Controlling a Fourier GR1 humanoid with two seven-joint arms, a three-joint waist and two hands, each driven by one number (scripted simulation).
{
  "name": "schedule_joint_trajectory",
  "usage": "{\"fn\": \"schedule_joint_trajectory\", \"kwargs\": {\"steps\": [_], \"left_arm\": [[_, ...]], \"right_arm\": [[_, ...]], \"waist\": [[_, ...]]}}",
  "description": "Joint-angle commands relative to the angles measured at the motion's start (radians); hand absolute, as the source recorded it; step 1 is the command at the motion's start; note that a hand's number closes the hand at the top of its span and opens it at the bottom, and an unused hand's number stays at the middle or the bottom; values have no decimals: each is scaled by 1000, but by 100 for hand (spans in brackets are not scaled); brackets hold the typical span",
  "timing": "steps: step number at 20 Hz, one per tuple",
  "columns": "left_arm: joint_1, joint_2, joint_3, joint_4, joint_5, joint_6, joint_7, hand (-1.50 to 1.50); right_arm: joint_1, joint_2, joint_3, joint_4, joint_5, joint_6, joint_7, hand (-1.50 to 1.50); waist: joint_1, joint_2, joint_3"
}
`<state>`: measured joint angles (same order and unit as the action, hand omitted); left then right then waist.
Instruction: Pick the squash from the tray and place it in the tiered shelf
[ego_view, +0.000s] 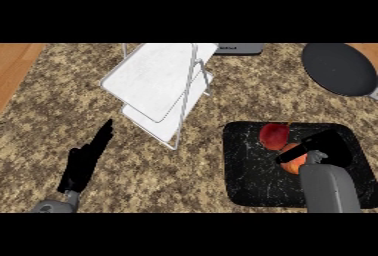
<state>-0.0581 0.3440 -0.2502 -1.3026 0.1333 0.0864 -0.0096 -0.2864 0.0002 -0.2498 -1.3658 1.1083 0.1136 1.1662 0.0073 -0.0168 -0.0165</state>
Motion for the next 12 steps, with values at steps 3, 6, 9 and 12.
{"fn": "schedule_joint_trajectory", "kwargs": {"steps": [3,6,9,12], "left_arm": [[-23,25,35,-15,28,-46,36,0],[19,-14,-2,3,-20,-5,-6,0],[-11,-21,10,9,-23,-13,-1,0],[-32,-16,-19,-14,-23,-31,20,0]], "right_arm": [[-27,-21,-18,94,111,-22,125,150],[-49,-22,-15,58,175,12,169,150],[-125,-63,56,66,139,117,-25,150],[-134,-49,272,72,61,185,-468,150]], "waist": [[1,19,16],[-1,17,15],[0,18,16],[78,22,19]]}}
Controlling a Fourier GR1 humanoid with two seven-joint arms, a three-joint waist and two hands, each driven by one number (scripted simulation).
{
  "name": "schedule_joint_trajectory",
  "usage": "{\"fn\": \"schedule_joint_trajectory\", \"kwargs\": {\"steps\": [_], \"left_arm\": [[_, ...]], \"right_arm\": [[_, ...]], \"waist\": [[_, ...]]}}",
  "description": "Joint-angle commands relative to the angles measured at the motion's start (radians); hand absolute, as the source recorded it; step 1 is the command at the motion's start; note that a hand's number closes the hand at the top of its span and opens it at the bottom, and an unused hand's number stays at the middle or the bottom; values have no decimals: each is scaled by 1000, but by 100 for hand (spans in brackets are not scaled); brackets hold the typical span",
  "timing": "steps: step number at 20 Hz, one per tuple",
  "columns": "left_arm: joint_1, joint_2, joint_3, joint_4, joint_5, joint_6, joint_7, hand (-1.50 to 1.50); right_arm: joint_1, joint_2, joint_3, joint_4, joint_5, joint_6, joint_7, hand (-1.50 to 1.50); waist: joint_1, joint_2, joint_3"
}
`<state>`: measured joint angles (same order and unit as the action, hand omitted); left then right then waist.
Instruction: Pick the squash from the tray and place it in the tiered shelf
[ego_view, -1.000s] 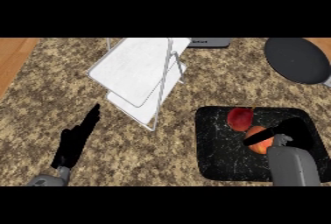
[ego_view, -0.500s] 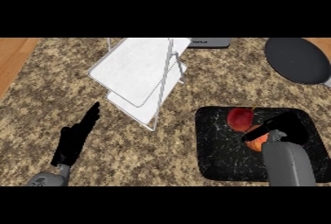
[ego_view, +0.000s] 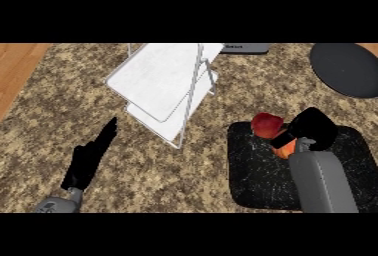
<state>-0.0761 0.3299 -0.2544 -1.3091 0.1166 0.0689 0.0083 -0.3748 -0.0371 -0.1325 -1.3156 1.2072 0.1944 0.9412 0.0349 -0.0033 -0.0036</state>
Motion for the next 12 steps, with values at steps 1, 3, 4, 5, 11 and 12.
{"fn": "schedule_joint_trajectory", "kwargs": {"steps": [1,3,4,5,11,12], "left_arm": [[-22,-9,-24,-4,-4,-22,1,0],[-22,-6,-36,-4,-15,-28,0,0],[-25,-2,-29,-7,-11,-27,8,0],[-15,-3,-27,6,-10,-26,4,0],[24,5,6,-27,4,-2,15,0],[12,20,24,-27,7,-8,1,0]], "right_arm": [[-74,-11,211,14,-48,129,-325,150],[-117,-7,294,-5,-88,175,-477,150],[-124,-16,322,-24,-119,189,-567,150],[-133,-56,331,-54,-152,222,-655,150],[-211,-295,228,-179,-315,237,-1063,150],[-259,-329,166,-136,-359,243,-1116,150]], "waist": [[76,12,6],[104,10,8],[88,4,9],[53,1,7],[-19,0,6],[-14,6,6]]}}
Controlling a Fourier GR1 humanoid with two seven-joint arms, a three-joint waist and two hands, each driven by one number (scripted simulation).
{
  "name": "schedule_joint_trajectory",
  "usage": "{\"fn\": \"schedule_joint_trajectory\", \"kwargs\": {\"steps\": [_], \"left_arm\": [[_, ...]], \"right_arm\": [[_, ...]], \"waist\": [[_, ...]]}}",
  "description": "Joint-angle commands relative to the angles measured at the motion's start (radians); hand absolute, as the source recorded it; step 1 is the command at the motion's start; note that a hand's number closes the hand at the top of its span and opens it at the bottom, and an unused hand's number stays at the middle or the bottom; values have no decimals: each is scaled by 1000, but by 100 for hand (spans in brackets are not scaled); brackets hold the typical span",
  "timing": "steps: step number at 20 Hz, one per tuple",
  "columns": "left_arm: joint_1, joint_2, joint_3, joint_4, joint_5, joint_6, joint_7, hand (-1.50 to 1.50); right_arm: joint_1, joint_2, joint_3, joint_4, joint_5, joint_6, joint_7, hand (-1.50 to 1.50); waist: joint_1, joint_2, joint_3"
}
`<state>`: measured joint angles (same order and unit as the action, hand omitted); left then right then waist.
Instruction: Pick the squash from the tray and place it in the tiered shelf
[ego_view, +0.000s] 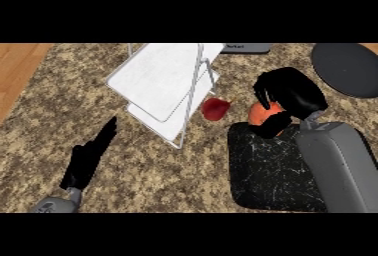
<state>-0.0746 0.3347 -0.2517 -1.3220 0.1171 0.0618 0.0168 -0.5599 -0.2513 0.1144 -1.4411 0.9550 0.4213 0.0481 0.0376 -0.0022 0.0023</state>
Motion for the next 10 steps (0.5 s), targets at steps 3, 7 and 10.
{"fn": "schedule_joint_trajectory", "kwargs": {"steps": [3,7,10], "left_arm": [[64,-13,5,19,-1,2,-53,0],[27,-39,-3,-36,-21,34,31,0],[-4,-44,21,12,-31,19,28,0]], "right_arm": [[-163,-67,-216,-51,-280,114,-199,150],[-259,-72,-308,32,-363,149,-178,150],[-392,-14,-270,166,-318,81,-122,150]], "waist": [[-30,-1,-2],[-30,2,-2],[-25,5,-3]]}}
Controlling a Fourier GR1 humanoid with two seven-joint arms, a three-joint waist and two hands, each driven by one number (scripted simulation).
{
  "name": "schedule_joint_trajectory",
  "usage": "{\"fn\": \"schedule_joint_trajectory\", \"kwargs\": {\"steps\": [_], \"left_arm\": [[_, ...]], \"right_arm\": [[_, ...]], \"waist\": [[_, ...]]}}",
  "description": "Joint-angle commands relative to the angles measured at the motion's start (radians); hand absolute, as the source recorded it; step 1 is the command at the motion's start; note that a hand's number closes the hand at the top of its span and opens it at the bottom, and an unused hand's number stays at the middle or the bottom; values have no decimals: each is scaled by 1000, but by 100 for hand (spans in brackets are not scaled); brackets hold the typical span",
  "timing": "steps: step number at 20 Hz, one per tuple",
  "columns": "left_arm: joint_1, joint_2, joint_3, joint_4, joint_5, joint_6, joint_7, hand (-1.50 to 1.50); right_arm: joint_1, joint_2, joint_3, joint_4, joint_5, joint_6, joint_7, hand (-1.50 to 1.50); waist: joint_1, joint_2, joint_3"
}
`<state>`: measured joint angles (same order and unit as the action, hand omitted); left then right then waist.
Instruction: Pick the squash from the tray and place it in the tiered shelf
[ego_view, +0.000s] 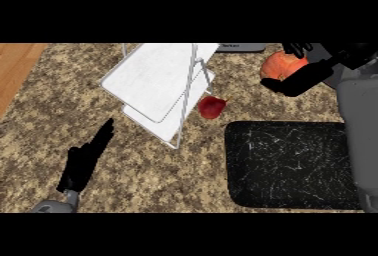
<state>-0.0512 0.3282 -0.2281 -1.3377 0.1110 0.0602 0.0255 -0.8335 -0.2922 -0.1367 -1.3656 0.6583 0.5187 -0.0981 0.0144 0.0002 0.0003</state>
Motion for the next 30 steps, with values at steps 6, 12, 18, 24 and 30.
{"fn": "schedule_joint_trajectory", "kwargs": {"steps": [6,12,18,24,30], "left_arm": [[-38,-55,13,86,-43,-5,-55,0],[-10,-10,31,-13,-28,-43,17,0],[-34,-70,-4,-39,-62,-4,47,0],[-43,-56,22,43,-75,-27,-14,0],[-18,-16,43,17,-50,-79,-23,0]], "right_arm": [[-308,77,0,270,51,-146,81,150],[-472,144,1,522,94,-268,86,150],[-564,178,34,754,163,-382,-19,150],[-616,267,58,914,196,-434,-48,150],[-712,290,62,1050,219,-427,-29,150]], "waist": [[8,7,-1],[24,9,-1],[41,17,-1],[36,17,-2],[62,23,-3]]}}
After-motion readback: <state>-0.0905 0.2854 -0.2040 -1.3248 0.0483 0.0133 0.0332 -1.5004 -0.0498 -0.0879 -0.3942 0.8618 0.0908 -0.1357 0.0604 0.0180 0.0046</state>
